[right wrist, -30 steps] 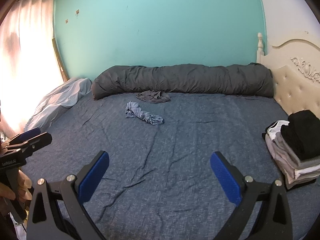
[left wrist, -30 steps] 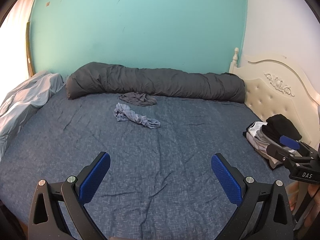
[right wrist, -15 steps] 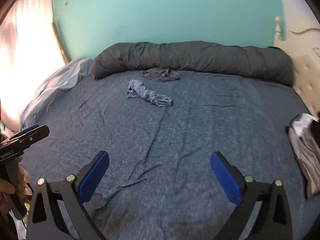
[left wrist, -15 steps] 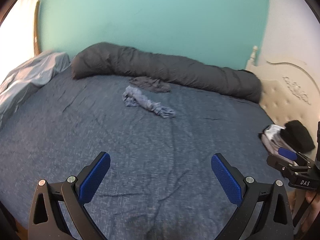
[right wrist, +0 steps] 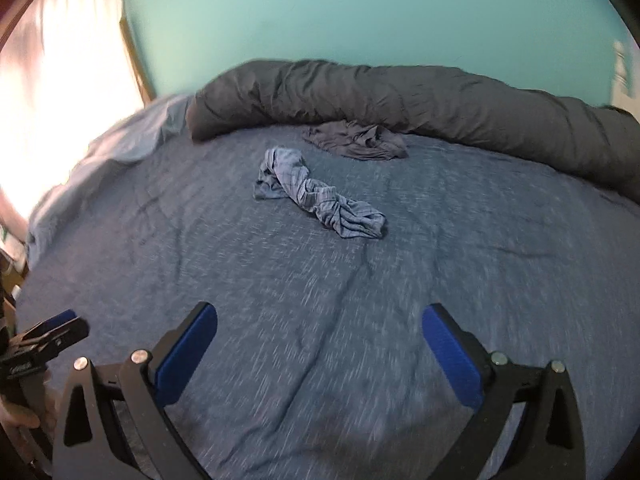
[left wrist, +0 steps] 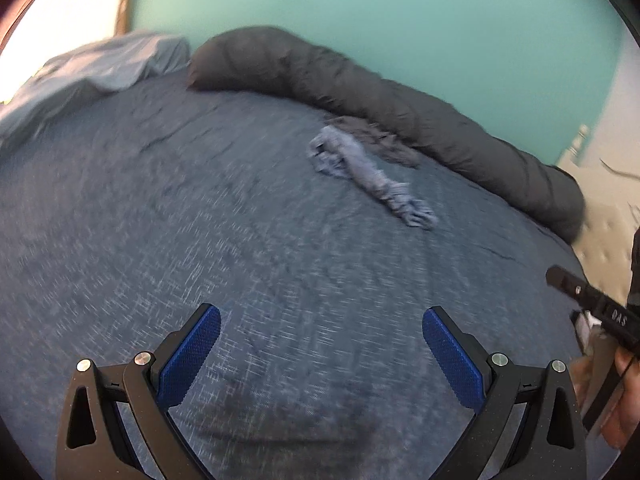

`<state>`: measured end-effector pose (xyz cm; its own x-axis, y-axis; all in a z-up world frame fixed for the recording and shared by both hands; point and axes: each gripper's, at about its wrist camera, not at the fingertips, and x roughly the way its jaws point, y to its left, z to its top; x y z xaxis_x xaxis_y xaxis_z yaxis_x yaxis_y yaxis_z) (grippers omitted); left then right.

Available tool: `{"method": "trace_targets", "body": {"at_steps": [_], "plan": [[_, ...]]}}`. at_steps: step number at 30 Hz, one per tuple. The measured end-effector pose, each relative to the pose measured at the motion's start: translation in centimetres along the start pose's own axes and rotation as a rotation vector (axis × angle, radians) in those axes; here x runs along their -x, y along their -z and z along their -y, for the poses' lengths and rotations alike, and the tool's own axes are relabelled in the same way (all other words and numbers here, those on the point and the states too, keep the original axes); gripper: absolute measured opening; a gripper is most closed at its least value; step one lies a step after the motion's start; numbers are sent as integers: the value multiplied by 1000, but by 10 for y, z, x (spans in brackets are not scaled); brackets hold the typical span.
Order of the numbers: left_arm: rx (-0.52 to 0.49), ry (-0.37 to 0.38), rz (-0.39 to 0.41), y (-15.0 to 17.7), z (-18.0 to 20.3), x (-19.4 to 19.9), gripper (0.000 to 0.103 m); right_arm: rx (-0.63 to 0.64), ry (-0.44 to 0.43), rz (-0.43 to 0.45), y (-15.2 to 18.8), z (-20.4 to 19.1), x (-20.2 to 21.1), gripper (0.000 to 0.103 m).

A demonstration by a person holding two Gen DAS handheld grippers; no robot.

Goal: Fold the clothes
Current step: 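Reach the right gripper to the crumpled checked shorts and grasp them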

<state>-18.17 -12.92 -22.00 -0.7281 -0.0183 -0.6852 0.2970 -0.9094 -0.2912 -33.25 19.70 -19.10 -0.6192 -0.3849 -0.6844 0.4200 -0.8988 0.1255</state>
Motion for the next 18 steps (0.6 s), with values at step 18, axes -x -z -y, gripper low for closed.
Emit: {"method": "trace_targets", "body": {"at_steps": [18], "plan": [[142,-25,-21,29,-62,-65,103,14,-3,-95,-54,4,-173,84]]}}
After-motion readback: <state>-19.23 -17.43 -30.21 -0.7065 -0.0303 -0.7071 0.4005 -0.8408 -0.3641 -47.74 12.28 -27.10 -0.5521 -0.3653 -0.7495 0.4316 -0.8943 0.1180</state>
